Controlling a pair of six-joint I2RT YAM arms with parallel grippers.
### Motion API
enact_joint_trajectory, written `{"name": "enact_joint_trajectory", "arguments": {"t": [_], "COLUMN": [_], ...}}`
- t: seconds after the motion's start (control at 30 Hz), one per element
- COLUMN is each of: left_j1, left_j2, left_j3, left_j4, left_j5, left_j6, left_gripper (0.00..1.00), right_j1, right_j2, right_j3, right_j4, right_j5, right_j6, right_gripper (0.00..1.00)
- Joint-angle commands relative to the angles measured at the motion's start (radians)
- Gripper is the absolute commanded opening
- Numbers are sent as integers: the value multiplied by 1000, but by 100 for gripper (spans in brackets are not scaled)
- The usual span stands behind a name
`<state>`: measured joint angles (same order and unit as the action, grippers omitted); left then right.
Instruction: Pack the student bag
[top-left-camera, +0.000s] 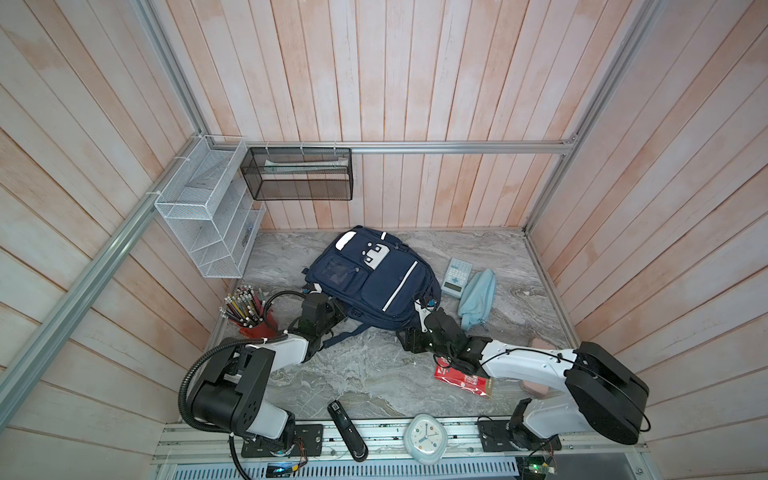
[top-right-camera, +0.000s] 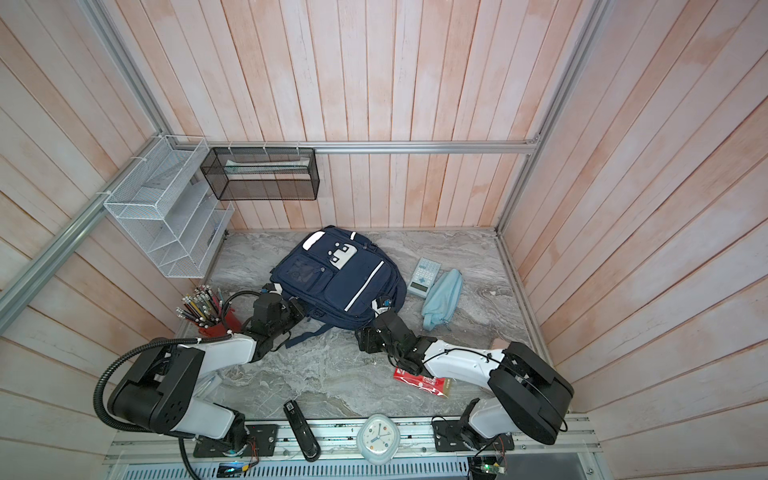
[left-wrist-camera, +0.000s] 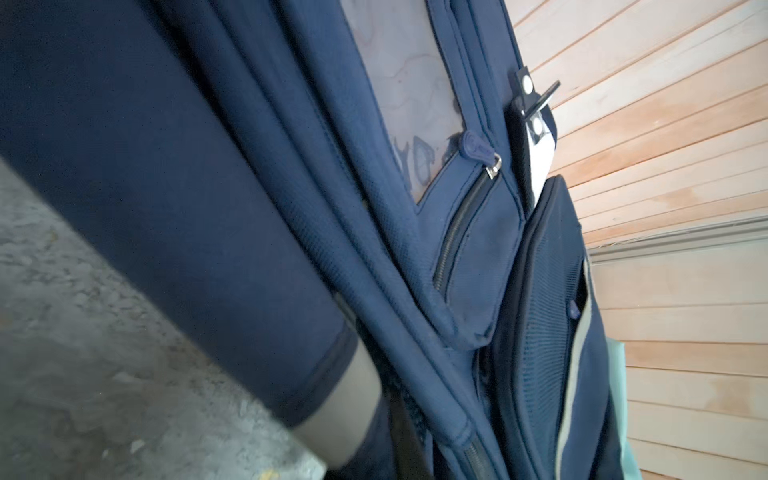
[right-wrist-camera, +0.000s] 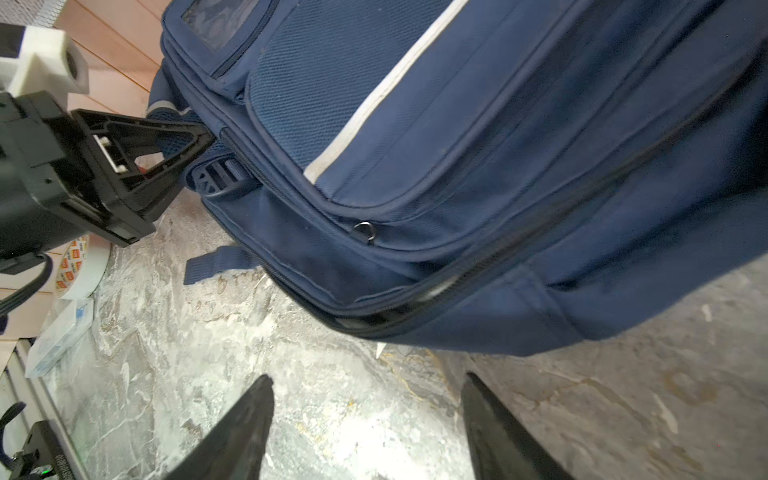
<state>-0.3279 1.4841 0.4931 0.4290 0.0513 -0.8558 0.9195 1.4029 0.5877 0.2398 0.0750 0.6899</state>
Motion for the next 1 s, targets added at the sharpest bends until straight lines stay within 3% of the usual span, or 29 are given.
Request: {"name": "enact_joint_trajectory", "arguments": {"t": [0.0,0.13,0.33,0.53,0.8,0.87,0.97], "left_j1": [-16,-21,-28,-34,-55,-58,-58], "left_j2": [-19,-58,-164,-223,-238,-234,-235], "left_j3": [30,16,34,-25,-39,-36,-33], "left_j4": [4,18,-57,-37,-46,-54,-66], "left_j5": [-43,4,43,94,120,122,114], "left_j6": [37,-17,-37,-84,-98,-94,-85], "left_gripper": [5,3,1,0,0,0,0], "right_j1": [55,108,160,154,153,152,150], "right_j2": [21,122,324,491,621,630,625], "right_j3": [13,71,301,447,620,639,636], "right_j4": [49,130,166,206,186,176,143], "right_j5": [34,4,40,224,288,315,358], "right_j6": [36,38,-141,-205,-290,-289,-292], "right_gripper": [71,70,61,58,58,48,20]}}
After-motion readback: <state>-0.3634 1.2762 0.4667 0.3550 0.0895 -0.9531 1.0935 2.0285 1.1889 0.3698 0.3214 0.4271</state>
